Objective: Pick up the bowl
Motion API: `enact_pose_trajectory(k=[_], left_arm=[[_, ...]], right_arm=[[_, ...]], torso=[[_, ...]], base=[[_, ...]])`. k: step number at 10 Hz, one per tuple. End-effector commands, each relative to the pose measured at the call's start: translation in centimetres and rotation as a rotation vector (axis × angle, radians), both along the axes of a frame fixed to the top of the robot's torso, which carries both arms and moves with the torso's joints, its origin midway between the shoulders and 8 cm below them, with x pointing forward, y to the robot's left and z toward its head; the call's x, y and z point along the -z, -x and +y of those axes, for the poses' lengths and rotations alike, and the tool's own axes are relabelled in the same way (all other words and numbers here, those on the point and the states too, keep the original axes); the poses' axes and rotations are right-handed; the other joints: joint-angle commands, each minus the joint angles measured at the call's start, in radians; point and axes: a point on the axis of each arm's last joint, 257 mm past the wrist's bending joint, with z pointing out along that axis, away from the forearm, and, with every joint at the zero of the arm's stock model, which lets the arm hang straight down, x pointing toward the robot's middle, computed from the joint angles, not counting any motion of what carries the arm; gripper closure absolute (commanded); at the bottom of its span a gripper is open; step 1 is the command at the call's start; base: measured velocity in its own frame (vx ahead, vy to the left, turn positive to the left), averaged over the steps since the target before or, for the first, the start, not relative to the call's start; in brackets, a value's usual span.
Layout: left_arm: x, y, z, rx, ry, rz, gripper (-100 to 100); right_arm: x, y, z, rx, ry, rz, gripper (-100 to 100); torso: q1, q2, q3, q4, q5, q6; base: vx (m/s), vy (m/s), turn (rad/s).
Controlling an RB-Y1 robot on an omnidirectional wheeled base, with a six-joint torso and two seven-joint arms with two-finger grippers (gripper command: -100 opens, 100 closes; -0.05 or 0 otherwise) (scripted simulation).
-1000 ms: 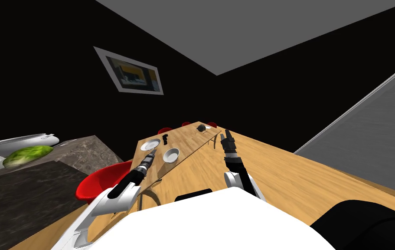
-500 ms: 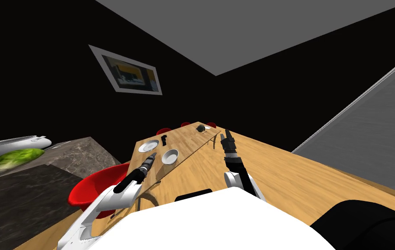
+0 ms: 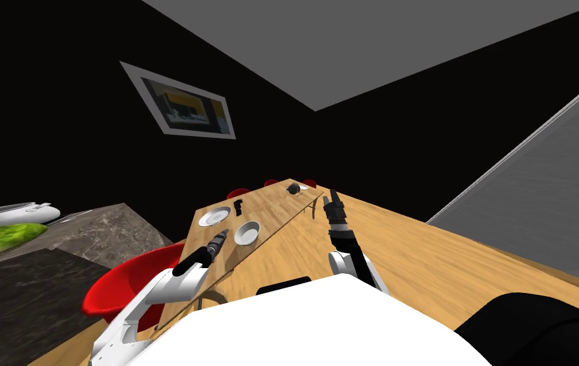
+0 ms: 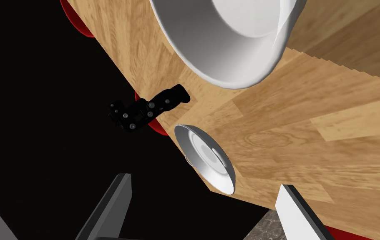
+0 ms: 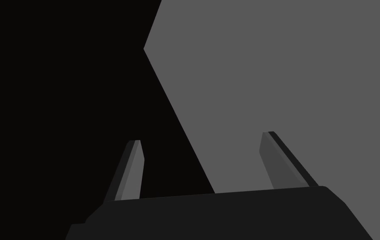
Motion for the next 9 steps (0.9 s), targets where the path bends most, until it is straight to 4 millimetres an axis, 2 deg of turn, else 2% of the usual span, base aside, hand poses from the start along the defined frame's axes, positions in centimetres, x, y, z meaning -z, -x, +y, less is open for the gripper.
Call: enact_pose_trajectory(k=[1,9], left_arm=[[1.4,0.7,0.5,-0.011,-0.001,0.056,-100],[9.0,5.7,1.6,-0.054,0.009,0.354,-100]], right_arm=[[0.0,0.0,0.0,0.000,0.000,0.000,0],[0.0,0.0,0.0,0.000,0.000,0.000,0]], torso=[[0.000,0.000,0.000,0.000,0.000,0.000],[-0.002,-0.001,0.000,0.000,0.000,0.000]], base=[[0.047,-0.007,-0.019],[0.075,-0.024,-0.034]])
